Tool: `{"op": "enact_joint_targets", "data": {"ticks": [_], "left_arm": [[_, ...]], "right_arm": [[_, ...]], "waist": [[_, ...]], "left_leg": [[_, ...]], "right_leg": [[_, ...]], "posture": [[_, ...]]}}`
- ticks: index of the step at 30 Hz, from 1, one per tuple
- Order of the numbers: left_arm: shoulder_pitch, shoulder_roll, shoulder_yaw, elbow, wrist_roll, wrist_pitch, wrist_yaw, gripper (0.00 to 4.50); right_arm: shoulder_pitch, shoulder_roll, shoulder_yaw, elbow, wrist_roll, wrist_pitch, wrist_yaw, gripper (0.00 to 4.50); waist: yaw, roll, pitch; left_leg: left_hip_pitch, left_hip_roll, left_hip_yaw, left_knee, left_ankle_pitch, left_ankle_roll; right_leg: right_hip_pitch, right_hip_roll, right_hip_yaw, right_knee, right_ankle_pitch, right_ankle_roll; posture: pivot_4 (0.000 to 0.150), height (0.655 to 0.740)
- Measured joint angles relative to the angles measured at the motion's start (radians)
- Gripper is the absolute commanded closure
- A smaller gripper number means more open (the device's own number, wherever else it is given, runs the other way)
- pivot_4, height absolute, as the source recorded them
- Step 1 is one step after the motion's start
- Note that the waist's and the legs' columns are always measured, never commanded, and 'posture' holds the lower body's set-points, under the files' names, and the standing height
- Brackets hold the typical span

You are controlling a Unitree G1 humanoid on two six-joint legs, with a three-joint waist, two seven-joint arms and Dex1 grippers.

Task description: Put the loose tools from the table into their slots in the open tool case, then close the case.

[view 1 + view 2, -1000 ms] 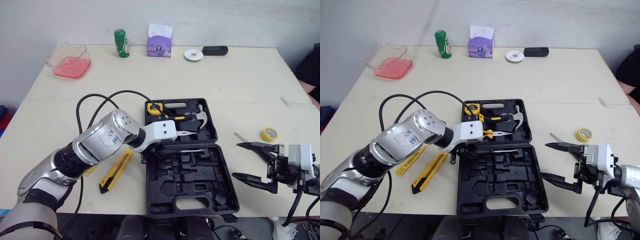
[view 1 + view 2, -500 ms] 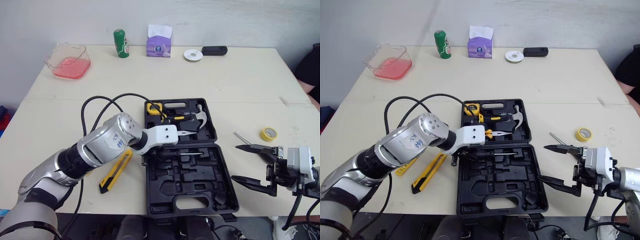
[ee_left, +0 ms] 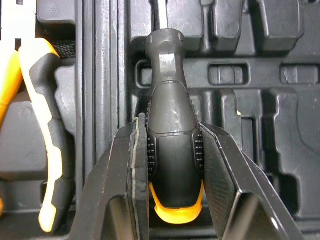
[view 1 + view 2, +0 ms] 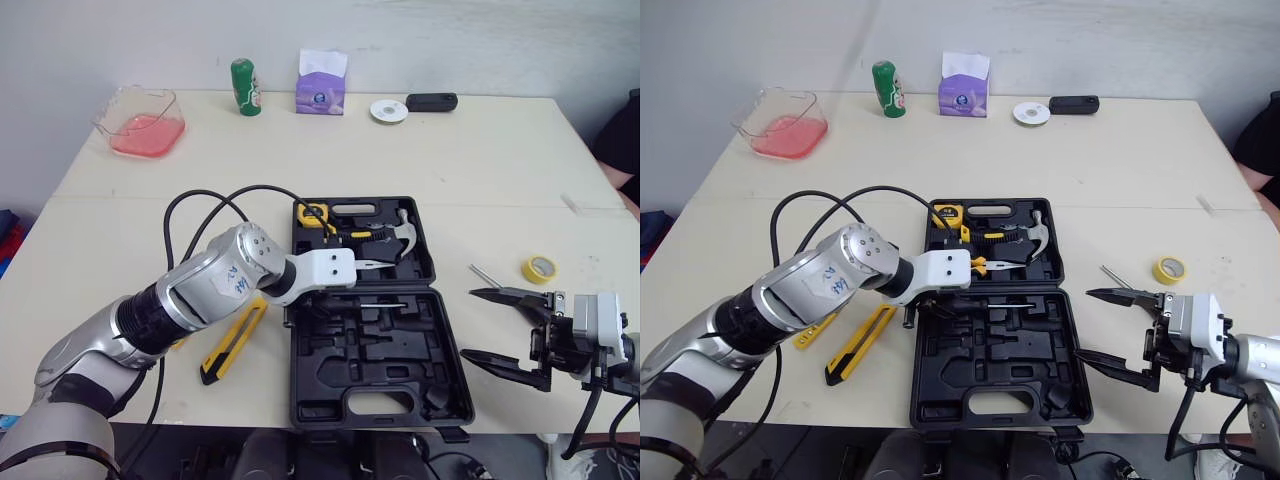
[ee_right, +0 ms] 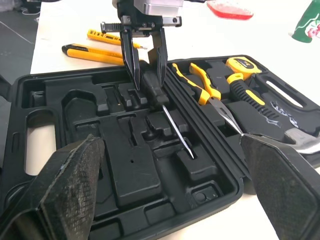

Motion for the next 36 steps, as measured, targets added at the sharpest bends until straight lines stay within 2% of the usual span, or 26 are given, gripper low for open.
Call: {"op": "enact_joint_targets", "data": {"ticks": [5,15,19,20,22,27,31,36], "left_arm": [[0.016,-0.012,0.011,-0.015,0.002,-0.029,0.002,0.80],[0.018,-0.006,0.076,-0.034,0.050,-0.133,0.011,0.80],[0.099,-0.033,0.200,-0.011,0.017,-0.287,-0.003,0.80],[0.147,-0.046,0.255,0.006,-0.018,-0.355,-0.018,1.34],[0.218,-0.091,0.351,0.031,-0.079,-0.419,-0.028,2.08],[0.311,-0.125,0.458,0.094,-0.124,-0.570,-0.049,4.42],[0.364,-0.141,0.450,0.150,-0.102,-0.691,-0.074,4.47],[0.412,-0.199,0.451,0.168,-0.092,-0.740,-0.047,4.47]], "right_arm": [[0.006,0.007,0.000,0.000,0.000,0.000,-0.002,0.00],[0.008,0.007,0.002,-0.001,0.001,0.006,0.002,0.00],[0.000,0.007,0.009,0.000,0.001,0.006,0.005,0.00],[0.001,0.007,0.010,0.002,0.001,0.006,0.005,0.00],[0.001,0.007,0.010,0.008,0.000,0.006,0.006,0.00],[-0.002,0.008,0.010,0.008,0.000,0.002,0.006,0.00],[-0.001,0.011,0.010,0.008,0.001,0.001,0.004,0.00],[-0.009,0.017,0.010,0.008,0.002,0.003,-0.008,0.00]], "waist": [[0.000,0.000,0.000],[0.000,0.000,0.000],[-0.003,0.001,0.000],[-0.005,0.001,0.000],[-0.003,0.001,0.000],[0.000,0.001,0.000],[0.001,0.001,0.000],[-0.001,0.001,0.000]], "left_leg": [[0.000,0.000,0.000,0.001,0.000,0.000],[0.000,0.000,0.000,0.000,0.000,0.000],[0.001,0.000,0.000,0.000,0.000,0.000],[0.001,0.001,0.001,0.000,0.000,0.000],[0.001,0.001,0.000,0.001,0.000,0.000],[0.001,0.000,0.000,0.001,0.000,0.000],[0.001,0.000,0.000,0.000,0.000,0.000],[0.001,0.000,0.000,0.000,0.000,0.001]], "right_leg": [[0.000,0.000,0.000,0.001,0.000,0.000],[0.000,0.000,0.000,0.000,0.000,0.000],[0.000,0.000,0.000,0.000,0.000,0.000],[0.000,0.000,0.000,0.000,0.000,0.000],[0.000,0.000,-0.001,0.001,0.000,0.000],[0.001,-0.001,-0.001,0.001,0.000,0.000],[0.001,-0.001,-0.002,0.000,0.000,0.000],[0.001,-0.001,-0.001,0.000,0.000,0.000]], "posture": [[0.150,0.7400],[0.150,0.7400],[0.150,0.7400],[0.150,0.7400],[0.150,0.7400],[0.150,0.7400],[0.150,0.7400],[0.150,0.7400]]}}
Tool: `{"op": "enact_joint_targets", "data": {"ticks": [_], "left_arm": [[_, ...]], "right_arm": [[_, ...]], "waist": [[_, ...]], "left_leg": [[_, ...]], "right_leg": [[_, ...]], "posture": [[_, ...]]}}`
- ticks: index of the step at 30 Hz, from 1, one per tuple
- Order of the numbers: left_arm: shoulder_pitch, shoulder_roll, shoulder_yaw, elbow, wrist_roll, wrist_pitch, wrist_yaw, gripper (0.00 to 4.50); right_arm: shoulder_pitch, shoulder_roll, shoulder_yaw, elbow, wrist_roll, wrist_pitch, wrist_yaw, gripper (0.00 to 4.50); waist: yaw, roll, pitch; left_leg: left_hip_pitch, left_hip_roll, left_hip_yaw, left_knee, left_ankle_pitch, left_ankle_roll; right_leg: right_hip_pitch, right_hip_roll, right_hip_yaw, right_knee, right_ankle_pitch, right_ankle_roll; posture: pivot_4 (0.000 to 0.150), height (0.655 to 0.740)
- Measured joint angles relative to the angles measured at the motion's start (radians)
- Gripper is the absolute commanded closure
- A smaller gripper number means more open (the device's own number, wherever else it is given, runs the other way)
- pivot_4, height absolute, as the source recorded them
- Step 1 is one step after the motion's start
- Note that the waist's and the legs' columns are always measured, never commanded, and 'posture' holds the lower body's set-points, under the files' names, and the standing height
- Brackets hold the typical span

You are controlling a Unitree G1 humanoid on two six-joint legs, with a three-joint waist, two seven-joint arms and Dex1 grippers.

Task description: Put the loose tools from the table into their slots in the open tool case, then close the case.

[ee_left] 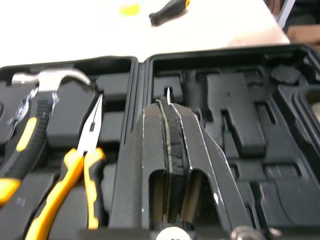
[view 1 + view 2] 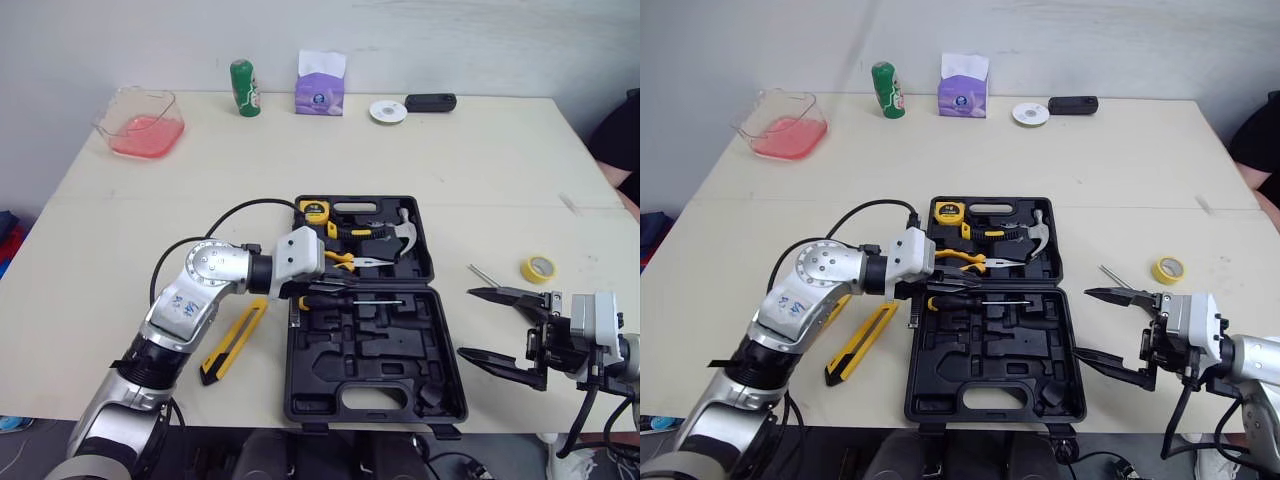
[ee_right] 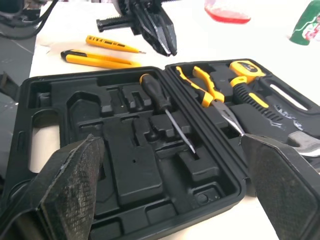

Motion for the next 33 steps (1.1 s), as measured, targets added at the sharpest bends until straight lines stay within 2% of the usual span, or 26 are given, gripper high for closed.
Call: {"op": "enact_joint_targets", "data": {"ticks": [8,33], "left_arm": [[0.015,-0.026,-0.014,0.038,0.042,0.060,0.059,4.47],[0.013,-0.006,-0.091,0.035,0.115,0.198,0.075,4.47]], "right_arm": [[-0.004,0.000,0.000,-0.019,0.001,0.022,-0.025,0.00],[-0.005,0.000,0.000,-0.085,0.002,0.066,-0.060,0.00]], "waist": [[-0.001,0.000,0.000],[0.001,0.000,-0.001]], "left_leg": [[0.000,0.000,0.000,0.000,0.000,0.000],[0.002,0.000,0.000,0.000,0.000,0.000]], "right_leg": [[0.000,0.000,0.000,0.000,0.000,0.000],[0.001,-0.001,0.000,0.000,0.000,0.000]], "posture": [[0.150,0.7400],[0.150,0.7400]]}}
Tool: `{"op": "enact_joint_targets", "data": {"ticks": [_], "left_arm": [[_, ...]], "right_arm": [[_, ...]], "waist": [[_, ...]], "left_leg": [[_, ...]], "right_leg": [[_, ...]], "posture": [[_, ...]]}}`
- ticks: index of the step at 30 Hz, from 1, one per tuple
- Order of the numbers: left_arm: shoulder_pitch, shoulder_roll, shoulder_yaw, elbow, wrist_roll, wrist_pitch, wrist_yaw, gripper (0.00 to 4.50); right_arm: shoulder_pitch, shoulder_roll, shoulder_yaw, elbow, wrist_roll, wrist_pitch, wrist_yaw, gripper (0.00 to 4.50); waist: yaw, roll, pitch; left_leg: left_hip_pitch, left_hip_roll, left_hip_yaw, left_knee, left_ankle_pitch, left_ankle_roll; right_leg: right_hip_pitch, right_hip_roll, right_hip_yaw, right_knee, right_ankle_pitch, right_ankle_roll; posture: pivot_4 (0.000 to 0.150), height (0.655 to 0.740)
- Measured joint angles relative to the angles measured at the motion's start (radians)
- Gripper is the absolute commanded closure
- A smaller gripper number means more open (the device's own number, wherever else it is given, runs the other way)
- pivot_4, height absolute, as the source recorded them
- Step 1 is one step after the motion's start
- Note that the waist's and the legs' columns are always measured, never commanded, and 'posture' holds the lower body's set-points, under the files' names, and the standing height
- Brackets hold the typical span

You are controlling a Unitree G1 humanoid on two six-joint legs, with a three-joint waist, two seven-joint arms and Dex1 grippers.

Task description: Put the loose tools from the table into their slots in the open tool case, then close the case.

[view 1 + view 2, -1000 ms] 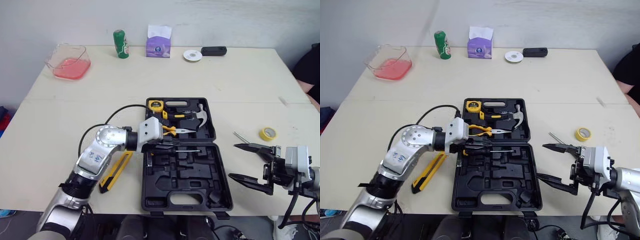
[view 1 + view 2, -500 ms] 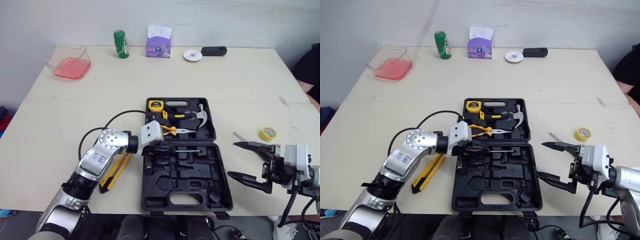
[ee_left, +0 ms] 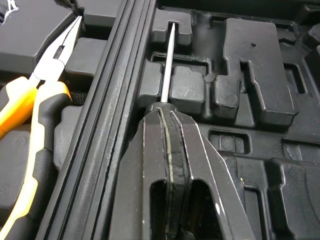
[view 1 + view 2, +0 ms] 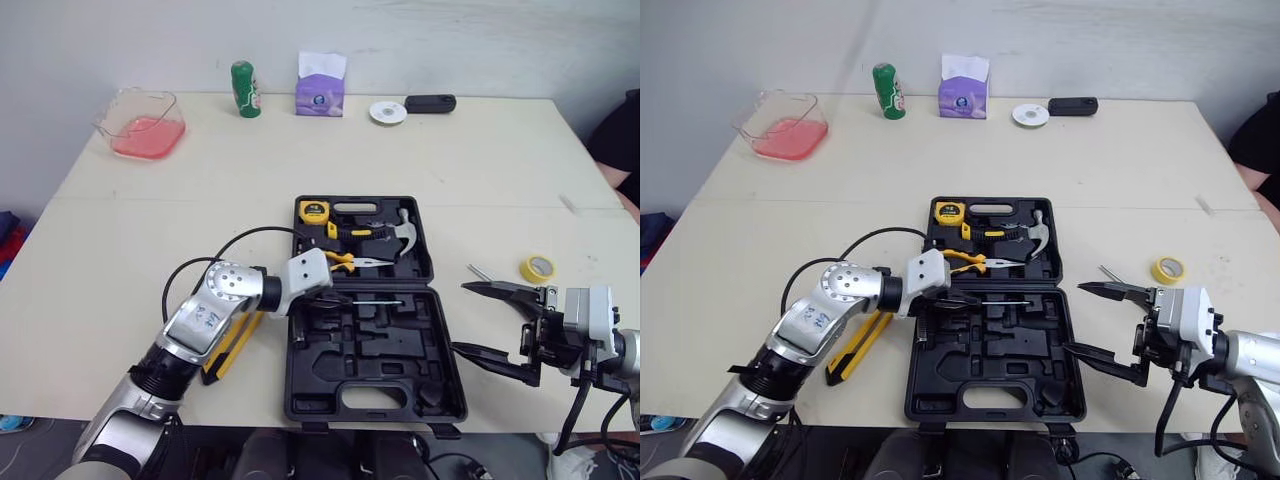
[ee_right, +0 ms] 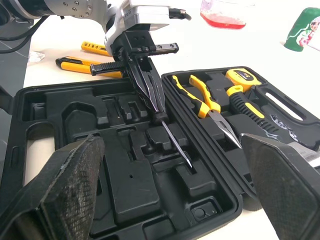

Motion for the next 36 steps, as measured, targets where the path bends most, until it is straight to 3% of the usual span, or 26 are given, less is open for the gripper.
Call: {"op": "enact_joint_targets", "data": {"ticks": [15,20,30,36], "left_arm": [[-0.020,0.019,-0.057,-0.013,0.023,0.119,0.024,4.47],[-0.017,0.041,-0.074,-0.013,0.025,0.132,0.016,4.47],[-0.012,0.042,-0.077,-0.009,0.025,0.131,0.028,4.47],[0.028,0.018,-0.018,0.042,0.003,-0.087,-0.003,4.47]], "right_arm": [[-0.006,0.000,0.000,0.010,-0.002,-0.004,0.009,0.00],[-0.002,0.002,0.000,0.010,-0.002,-0.004,0.000,0.00],[0.000,0.011,0.011,0.007,-0.006,-0.004,-0.025,0.00],[-0.007,0.023,0.014,0.003,-0.009,-0.001,-0.080,0.00]], "waist": [[-0.001,0.002,-0.031],[-0.003,0.006,-0.041],[-0.004,0.008,-0.049],[-0.002,0.011,-0.044]], "left_leg": [[0.007,0.002,-0.003,-0.001,-0.005,-0.001],[0.016,0.003,-0.004,-0.005,-0.011,0.001],[0.018,0.005,-0.004,-0.007,-0.012,0.002],[0.012,0.005,-0.005,-0.007,-0.011,0.002]], "right_leg": [[0.009,-0.004,0.004,-0.005,-0.001,-0.001],[0.018,-0.006,0.003,-0.009,-0.002,-0.004],[0.019,-0.006,0.003,-0.010,-0.003,-0.006],[0.013,-0.007,0.002,-0.011,-0.003,-0.006]], "posture": [[0.150,0.7400],[0.150,0.7400],[0.150,0.7400],[0.150,0.7400]]}}
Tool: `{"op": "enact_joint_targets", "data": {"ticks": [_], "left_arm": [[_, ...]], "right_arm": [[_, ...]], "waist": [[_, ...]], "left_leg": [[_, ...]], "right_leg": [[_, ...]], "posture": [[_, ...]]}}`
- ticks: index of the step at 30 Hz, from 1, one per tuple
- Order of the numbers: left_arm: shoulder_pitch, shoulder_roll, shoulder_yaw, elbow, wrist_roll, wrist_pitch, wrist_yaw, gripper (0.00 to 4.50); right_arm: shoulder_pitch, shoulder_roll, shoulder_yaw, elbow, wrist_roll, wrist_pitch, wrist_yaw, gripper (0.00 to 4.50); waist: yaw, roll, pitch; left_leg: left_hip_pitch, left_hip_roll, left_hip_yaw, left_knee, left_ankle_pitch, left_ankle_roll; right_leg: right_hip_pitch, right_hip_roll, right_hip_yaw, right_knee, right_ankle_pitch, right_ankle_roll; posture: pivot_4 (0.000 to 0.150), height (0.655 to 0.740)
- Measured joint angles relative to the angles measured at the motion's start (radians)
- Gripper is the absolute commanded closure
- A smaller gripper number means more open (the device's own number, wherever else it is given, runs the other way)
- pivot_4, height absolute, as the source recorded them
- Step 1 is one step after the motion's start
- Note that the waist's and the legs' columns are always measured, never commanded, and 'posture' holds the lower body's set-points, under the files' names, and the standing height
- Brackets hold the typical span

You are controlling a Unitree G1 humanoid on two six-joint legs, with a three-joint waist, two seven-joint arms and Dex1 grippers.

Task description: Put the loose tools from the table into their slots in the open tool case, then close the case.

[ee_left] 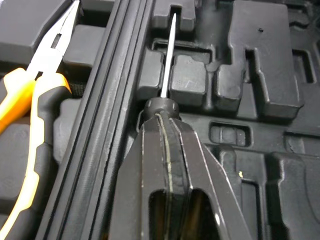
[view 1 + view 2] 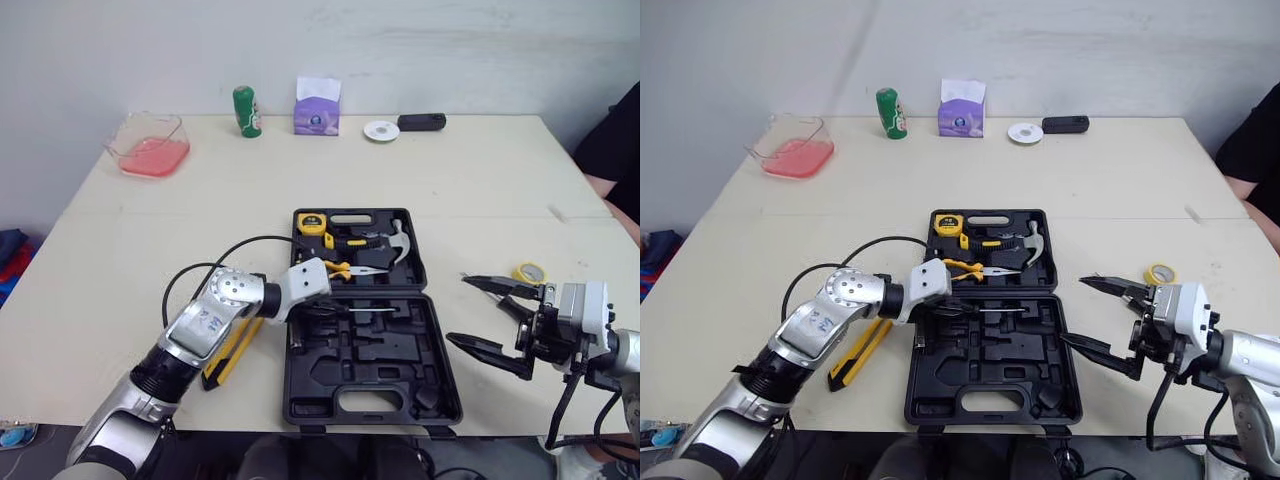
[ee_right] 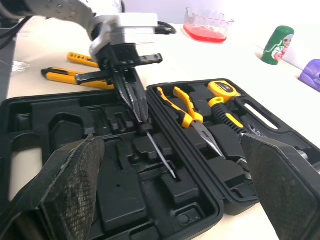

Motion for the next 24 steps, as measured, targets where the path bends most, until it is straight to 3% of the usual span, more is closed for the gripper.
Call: {"op": "enact_joint_targets", "data": {"ticks": [3,8,11,18,24], "left_arm": [[0.017,-0.001,0.066,0.001,-0.059,-0.077,-0.050,4.47],[0.031,0.043,0.236,-0.024,-0.162,-0.210,-0.129,4.47],[0.074,0.103,0.375,-0.064,-0.246,-0.214,-0.139,3.56],[0.382,0.251,0.666,-0.071,-0.277,-0.238,-0.123,0.22],[0.609,0.289,0.948,0.047,-0.239,-0.320,-0.053,0.10]], "right_arm": [[-0.005,0.000,-0.013,-0.005,0.008,0.017,-0.031,0.00],[-0.004,-0.003,-0.060,-0.002,0.019,0.028,-0.058,0.00],[-0.002,-0.004,-0.127,0.059,0.016,0.008,-0.061,0.00],[0.067,0.004,-0.287,0.334,-0.052,-0.180,-0.029,0.00],[0.115,0.011,-0.418,0.620,-0.094,-0.377,-0.036,0.00]], "waist": [[0.000,-0.002,0.006],[0.000,-0.002,0.015],[-0.002,-0.005,0.019],[-0.004,-0.006,0.024],[-0.003,-0.006,0.024]], "left_leg": [[-0.014,-0.001,-0.001,0.002,0.005,-0.005],[-0.016,-0.002,0.001,0.002,0.006,-0.004],[-0.016,-0.002,0.003,0.002,0.005,-0.003],[-0.014,-0.001,0.006,0.002,0.002,-0.001],[-0.013,-0.001,0.005,-0.001,-0.001,0.000]], "right_leg": [[-0.012,0.000,-0.002,0.001,0.001,0.000],[-0.013,0.004,-0.006,0.000,0.001,0.002],[-0.013,0.008,-0.006,-0.001,0.002,0.004],[-0.014,0.004,-0.003,-0.002,0.003,0.005],[-0.015,-0.001,0.001,-0.002,0.002,0.004]], "posture": [[0.150,0.7400],[0.150,0.7400],[0.150,0.7400],[0.150,0.7400],[0.150,0.7400]]}}
